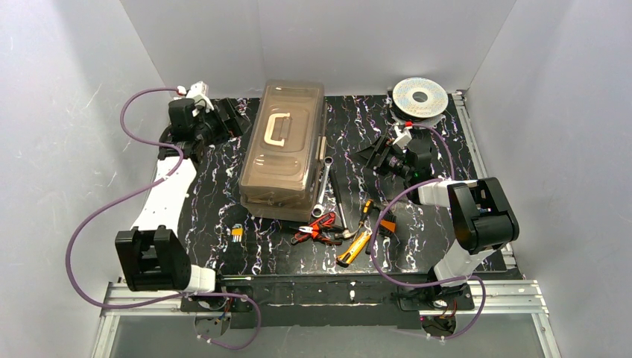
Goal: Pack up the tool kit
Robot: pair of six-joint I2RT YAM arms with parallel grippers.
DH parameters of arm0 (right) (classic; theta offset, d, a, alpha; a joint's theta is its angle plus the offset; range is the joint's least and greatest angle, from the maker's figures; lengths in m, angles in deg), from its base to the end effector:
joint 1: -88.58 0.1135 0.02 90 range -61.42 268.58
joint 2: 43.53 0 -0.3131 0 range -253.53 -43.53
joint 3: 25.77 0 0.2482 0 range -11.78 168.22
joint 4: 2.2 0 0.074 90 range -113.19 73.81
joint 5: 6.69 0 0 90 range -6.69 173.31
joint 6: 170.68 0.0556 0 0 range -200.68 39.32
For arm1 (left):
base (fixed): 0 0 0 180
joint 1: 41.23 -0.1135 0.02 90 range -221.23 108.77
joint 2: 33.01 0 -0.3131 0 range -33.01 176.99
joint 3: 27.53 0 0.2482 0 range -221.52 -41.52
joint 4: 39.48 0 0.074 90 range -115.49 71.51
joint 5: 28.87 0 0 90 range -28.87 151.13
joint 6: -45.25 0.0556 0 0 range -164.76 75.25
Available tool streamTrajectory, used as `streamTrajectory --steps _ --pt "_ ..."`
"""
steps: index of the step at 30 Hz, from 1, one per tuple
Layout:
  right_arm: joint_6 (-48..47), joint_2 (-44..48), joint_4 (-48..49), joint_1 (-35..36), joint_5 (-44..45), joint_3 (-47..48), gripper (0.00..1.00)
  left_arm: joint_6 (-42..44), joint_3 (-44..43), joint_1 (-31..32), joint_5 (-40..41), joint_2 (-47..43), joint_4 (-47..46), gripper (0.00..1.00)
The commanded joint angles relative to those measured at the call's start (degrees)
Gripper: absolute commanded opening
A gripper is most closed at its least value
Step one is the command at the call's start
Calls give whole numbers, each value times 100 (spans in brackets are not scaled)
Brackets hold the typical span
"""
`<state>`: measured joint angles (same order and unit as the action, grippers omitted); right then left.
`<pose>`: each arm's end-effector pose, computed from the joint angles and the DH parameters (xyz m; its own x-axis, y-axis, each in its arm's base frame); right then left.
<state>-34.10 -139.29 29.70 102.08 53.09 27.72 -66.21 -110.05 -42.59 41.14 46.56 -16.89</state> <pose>0.3388 0.1101 0.2361 -0.6165 0.4975 -0.6103 -0.3424 0.5286 0.7767 0.3305 -0.0112 0.3918 -0.4223 -0.3539 -0.8345 0.1559 0.8785 -0.4515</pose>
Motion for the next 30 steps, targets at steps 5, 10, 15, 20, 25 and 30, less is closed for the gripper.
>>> streamTrajectory --steps 5,10,15,20,25,30 --pt "-250 120 173 56 -37 20 90 -26 -506 1 -504 757 316 98" --pt "-380 116 8 102 -104 123 90 -121 -540 5 -1183 963 86 97" --pt "-318 -93 -265 436 -215 557 90 -540 -187 10 -1690 822 -896 97" --pt "765 -681 541 660 -579 911 91 -683 -197 47 -1973 954 -1009 96" --pt "1703 -1317 1240 793 -675 1227 91 -601 -331 245 -1841 1038 -642 96" --pt "2638 -1972 2163 795 -728 1539 92 -551 -380 276 -1783 1112 -513 96"
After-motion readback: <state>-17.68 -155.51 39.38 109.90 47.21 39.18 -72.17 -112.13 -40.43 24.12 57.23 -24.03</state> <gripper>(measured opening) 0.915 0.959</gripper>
